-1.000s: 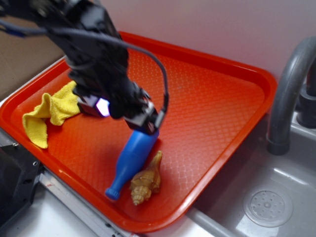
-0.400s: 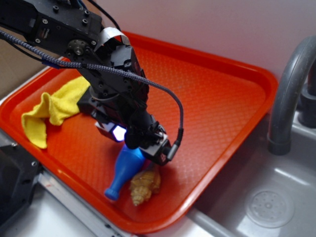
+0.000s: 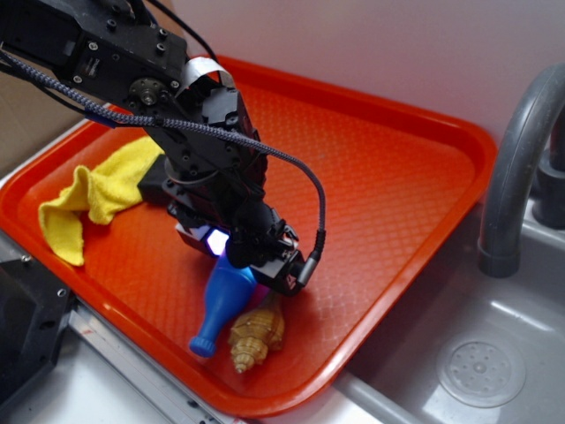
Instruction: Grab the blue bottle.
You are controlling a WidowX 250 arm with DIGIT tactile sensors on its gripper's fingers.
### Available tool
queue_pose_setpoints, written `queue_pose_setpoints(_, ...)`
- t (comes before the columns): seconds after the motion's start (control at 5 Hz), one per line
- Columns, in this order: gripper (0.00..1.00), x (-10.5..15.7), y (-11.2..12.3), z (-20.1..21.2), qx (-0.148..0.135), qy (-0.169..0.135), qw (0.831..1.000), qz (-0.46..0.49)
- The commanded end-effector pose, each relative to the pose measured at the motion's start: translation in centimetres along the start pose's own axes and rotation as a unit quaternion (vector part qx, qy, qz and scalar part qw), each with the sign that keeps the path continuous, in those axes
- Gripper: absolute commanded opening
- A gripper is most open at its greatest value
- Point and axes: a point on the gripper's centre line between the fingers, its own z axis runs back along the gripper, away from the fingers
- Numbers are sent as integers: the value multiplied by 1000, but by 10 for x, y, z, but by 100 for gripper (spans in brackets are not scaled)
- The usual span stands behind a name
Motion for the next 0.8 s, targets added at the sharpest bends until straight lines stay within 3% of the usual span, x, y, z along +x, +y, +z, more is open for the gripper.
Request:
queue_pose_setpoints(0.0, 0, -1, 3, 1, 9, -3, 1000, -8)
queue_pose_setpoints(0.2, 0, 12, 15, 36, 0, -24, 999, -24)
queue_pose_setpoints(0.4, 0, 41, 45, 81, -36, -9, 998, -42)
queue_pose_setpoints(0.6, 0, 55, 72, 128, -49, -8, 999, -18)
